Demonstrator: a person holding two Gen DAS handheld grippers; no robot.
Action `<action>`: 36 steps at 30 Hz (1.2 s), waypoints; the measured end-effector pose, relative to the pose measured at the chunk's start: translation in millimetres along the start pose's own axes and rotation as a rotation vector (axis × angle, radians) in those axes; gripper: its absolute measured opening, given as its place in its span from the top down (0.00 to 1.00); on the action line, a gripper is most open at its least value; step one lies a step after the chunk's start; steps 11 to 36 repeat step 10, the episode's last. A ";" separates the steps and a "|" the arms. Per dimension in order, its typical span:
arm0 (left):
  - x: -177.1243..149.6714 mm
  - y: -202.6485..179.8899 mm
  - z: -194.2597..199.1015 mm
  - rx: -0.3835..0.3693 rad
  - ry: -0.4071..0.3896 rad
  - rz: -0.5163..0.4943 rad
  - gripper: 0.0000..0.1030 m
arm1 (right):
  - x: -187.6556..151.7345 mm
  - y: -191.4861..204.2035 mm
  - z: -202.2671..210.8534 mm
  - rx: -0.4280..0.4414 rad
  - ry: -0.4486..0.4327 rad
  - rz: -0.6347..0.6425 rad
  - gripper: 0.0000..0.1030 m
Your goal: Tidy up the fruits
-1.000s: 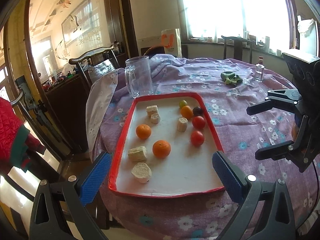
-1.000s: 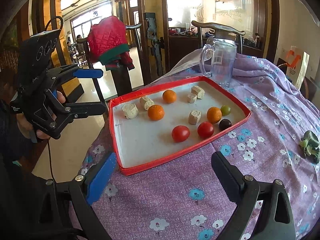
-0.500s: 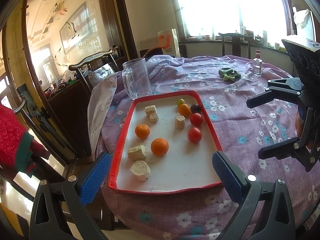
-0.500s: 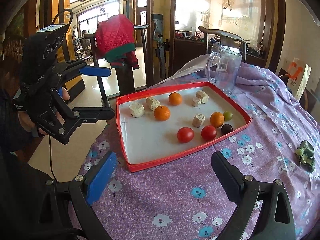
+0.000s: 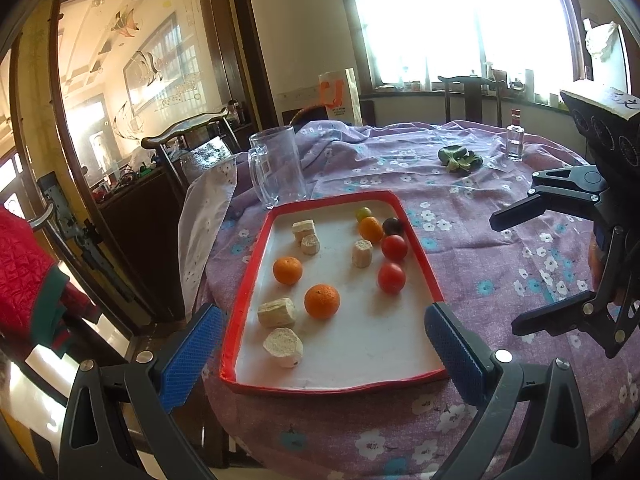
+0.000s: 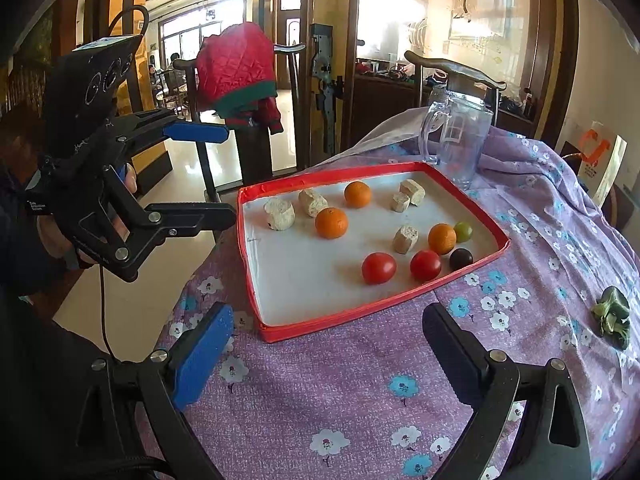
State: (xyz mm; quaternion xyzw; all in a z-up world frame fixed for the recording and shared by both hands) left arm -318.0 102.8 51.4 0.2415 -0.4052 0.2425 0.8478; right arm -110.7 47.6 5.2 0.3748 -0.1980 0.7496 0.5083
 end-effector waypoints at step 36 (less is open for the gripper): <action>-2.3 2.0 -5.0 -0.015 0.022 0.017 0.01 | -1.1 2.2 -4.9 0.010 0.014 0.005 0.06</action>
Point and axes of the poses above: each gripper's, at about its wrist camera, not at the fingertips, and z roughly against the way its jaws point, y to its left, x to its top, the point moved 4 cm from there along -z, roughly the way its jaws point, and after that the axes turned 4 degrees about x, right-handed, at the moved point
